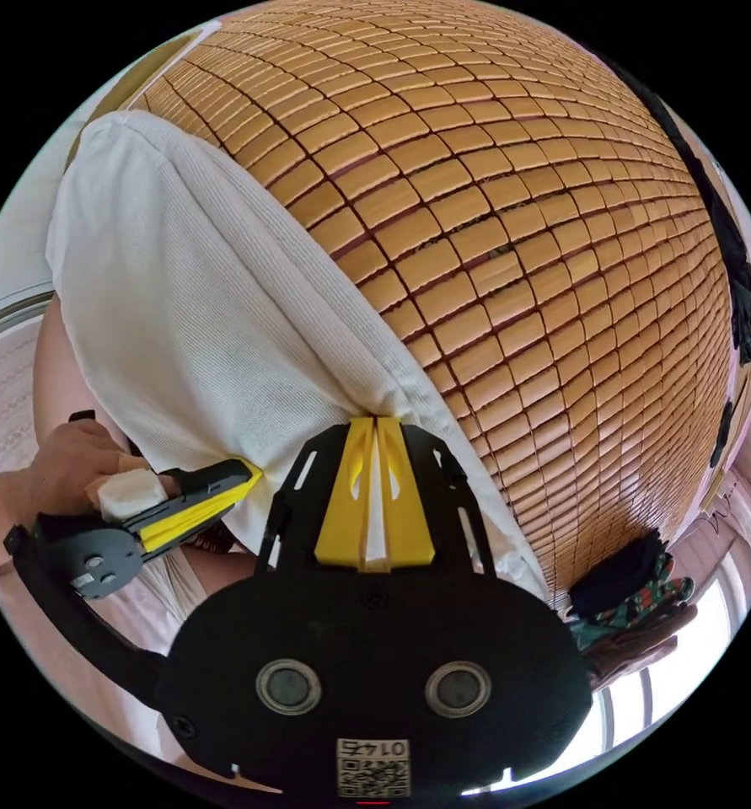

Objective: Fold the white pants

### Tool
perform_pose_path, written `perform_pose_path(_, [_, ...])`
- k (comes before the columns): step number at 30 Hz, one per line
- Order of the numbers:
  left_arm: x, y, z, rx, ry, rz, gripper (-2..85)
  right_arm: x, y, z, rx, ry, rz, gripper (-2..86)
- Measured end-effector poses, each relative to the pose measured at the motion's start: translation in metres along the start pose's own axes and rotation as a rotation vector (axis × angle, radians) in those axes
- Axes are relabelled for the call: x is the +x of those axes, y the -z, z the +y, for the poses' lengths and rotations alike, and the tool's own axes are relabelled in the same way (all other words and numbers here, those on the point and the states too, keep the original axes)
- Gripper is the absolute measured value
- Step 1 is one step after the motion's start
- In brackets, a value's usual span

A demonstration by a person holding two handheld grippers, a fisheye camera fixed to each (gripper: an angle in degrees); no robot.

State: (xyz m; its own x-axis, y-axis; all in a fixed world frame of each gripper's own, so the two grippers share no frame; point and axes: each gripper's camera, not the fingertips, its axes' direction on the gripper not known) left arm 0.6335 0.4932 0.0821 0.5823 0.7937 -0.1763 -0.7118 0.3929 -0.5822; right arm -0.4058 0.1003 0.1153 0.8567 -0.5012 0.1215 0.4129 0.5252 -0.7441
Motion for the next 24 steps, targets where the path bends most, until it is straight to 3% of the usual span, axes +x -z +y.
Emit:
perform_pose_path(4, [0.016,0.004,0.0,-0.014,-0.03,-0.087,-0.9,0.001,-0.003,0.055,0.145,-0.078,0.042,-0.8])
perform_pose_path(7, [0.017,0.016,0.017,0.056,0.018,-0.097,-0.9,0.017,-0.003,0.14,0.43,-0.199,-0.058,-0.7])
perform_pose_path(12, [0.023,0.054,0.069,0.333,0.22,0.007,-0.7,0.051,-0.037,0.385,0.99,-0.687,-0.366,4.9])
perform_pose_path(15, [0.044,0.055,0.075,0.309,0.207,-0.073,0.5,0.058,-0.085,0.505,0.98,-0.987,-0.3,13.6])
perform_pose_path(18, [0.05,0.04,0.068,0.182,0.238,-0.114,4.2,0.077,-0.132,0.602,0.941,-1.308,-0.322,16.8])
perform_pose_path(24, [0.053,0.036,0.069,0.136,0.234,-0.207,5.0,0.107,-0.187,0.679,0.963,-1.567,-0.409,16.4])
